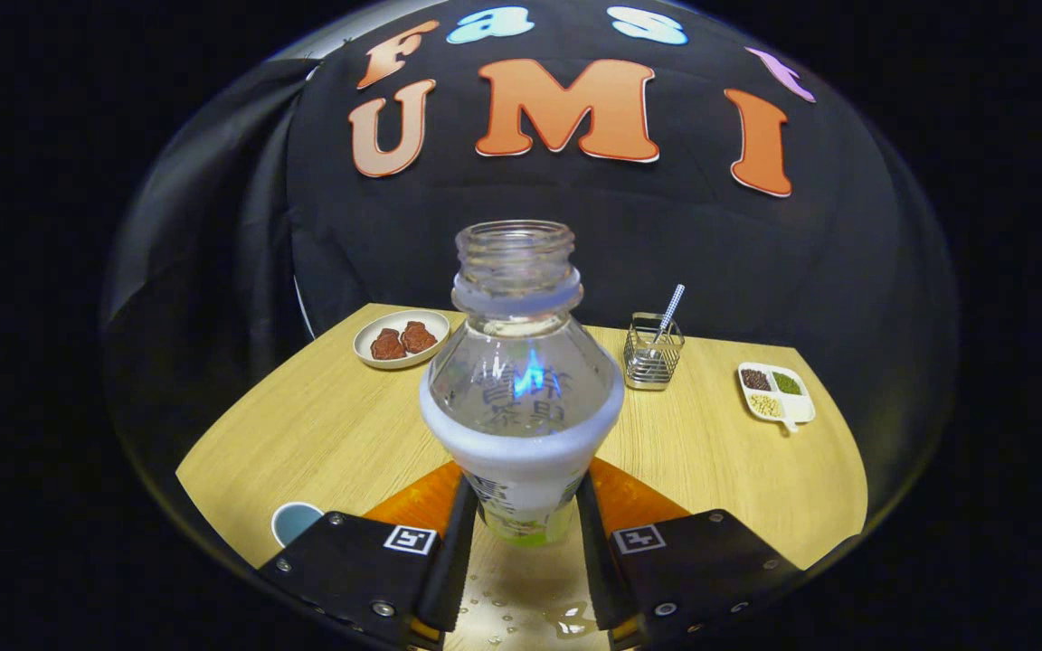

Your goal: Take the bottle from table, then pour the juice into the cup, finally place the bottle on the coaster

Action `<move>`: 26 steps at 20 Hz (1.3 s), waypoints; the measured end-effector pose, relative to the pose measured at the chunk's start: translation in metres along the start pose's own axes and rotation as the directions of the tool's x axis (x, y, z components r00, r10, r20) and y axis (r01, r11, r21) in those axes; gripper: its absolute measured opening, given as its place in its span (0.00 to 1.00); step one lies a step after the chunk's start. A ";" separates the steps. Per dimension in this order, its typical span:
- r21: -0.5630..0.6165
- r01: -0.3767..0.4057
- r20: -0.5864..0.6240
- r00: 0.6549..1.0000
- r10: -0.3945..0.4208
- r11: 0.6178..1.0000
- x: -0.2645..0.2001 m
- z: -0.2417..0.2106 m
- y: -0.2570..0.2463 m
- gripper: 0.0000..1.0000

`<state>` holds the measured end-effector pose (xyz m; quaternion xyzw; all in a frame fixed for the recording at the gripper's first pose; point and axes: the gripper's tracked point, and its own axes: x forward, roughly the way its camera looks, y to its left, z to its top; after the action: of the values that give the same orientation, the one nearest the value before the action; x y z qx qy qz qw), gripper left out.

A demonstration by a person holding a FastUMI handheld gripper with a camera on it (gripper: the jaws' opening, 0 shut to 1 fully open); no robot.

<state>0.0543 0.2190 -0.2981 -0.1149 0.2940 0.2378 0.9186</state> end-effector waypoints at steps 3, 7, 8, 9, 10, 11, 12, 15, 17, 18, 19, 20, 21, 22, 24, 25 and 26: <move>0.001 0.015 -0.007 1.000 -0.015 1.000 0.026 -0.005 -0.008 0.56; 0.046 0.014 -0.038 0.999 -0.012 0.999 0.054 -0.018 -0.010 0.56; 0.039 0.024 -0.052 0.998 -0.022 0.999 0.060 -0.023 -0.012 0.56; 0.030 0.032 -0.061 0.998 -0.031 0.999 0.066 -0.027 -0.013 0.56; 0.023 0.033 -0.065 0.997 -0.032 0.999 0.072 -0.029 -0.013 0.57; 0.020 0.033 -0.063 0.998 -0.031 0.999 0.076 -0.031 -0.013 0.57; 0.020 0.029 -0.063 0.998 -0.027 0.999 0.080 -0.033 -0.011 0.57; 0.030 0.028 -0.055 0.998 -0.027 0.999 0.083 -0.037 -0.009 0.57; 0.023 0.031 -0.052 0.998 -0.030 0.999 0.087 -0.039 -0.009 0.57; 0.022 0.032 -0.056 0.998 -0.031 0.999 0.086 -0.040 -0.009 0.57; 0.023 0.029 -0.053 0.998 -0.028 0.999 0.084 -0.040 -0.007 0.57; 0.019 0.026 -0.051 0.998 -0.025 0.999 0.082 -0.041 -0.006 0.57; 0.013 0.026 -0.048 0.999 -0.025 1.000 0.082 -0.042 -0.006 0.57; 0.009 0.027 -0.047 0.999 -0.026 1.000 0.081 -0.042 -0.006 0.59; 0.016 0.028 -0.055 0.998 -0.027 0.999 0.081 -0.044 -0.006 0.64; 0.024 0.030 -0.063 0.998 -0.029 0.999 0.080 -0.046 -0.005 0.66; 0.025 0.037 -0.067 0.997 -0.035 0.999 0.080 -0.047 -0.007 0.68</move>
<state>0.0920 0.2259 -0.3824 -0.1161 0.3256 0.2132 0.9138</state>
